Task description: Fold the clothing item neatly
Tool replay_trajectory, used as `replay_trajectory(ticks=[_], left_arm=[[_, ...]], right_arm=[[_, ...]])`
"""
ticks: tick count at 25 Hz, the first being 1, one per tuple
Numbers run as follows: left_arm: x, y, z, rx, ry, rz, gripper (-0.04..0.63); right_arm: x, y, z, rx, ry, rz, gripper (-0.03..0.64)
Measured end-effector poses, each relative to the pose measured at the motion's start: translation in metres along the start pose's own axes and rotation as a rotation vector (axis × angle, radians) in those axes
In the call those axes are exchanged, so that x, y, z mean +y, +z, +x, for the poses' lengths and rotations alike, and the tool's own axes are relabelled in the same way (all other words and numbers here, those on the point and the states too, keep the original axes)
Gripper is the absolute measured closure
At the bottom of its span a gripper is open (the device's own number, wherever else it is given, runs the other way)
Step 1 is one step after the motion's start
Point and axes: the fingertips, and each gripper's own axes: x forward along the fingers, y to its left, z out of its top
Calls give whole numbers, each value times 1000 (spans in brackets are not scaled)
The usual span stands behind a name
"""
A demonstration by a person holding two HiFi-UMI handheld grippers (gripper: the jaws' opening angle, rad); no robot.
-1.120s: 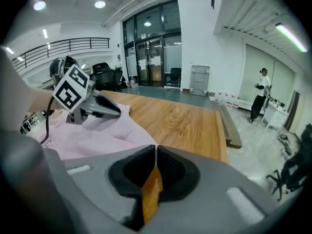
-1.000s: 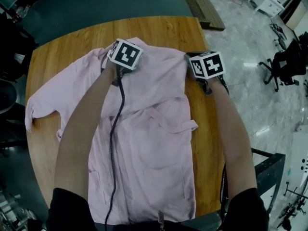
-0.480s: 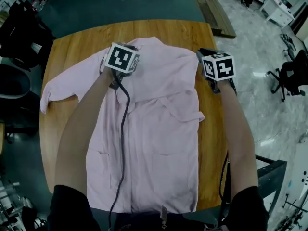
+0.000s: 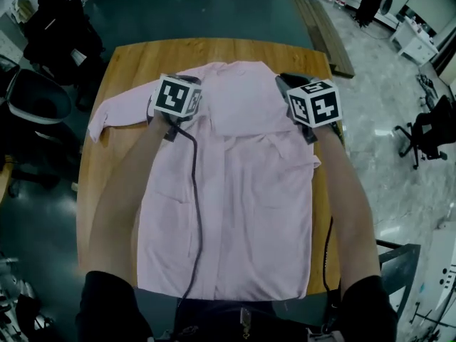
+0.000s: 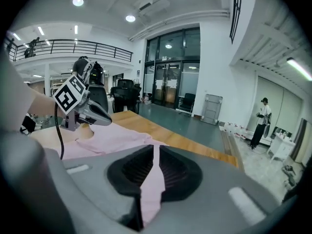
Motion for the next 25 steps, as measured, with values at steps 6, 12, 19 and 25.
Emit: replay_trajectory(ticks=[6, 12, 19, 25], left_arm=[[47, -45, -65, -32, 23, -93, 588], [149, -138, -112, -12, 139, -161, 588], [223, -207, -130, -2, 196, -243, 534], [259, -248, -117, 12, 192, -327, 412]], right_arm=[[85, 29, 5, 16, 39, -54, 587], [198, 57, 66, 34, 134, -116, 588], [295, 72, 133, 51, 231, -131, 586], [374, 76, 188, 82, 333, -142, 587]])
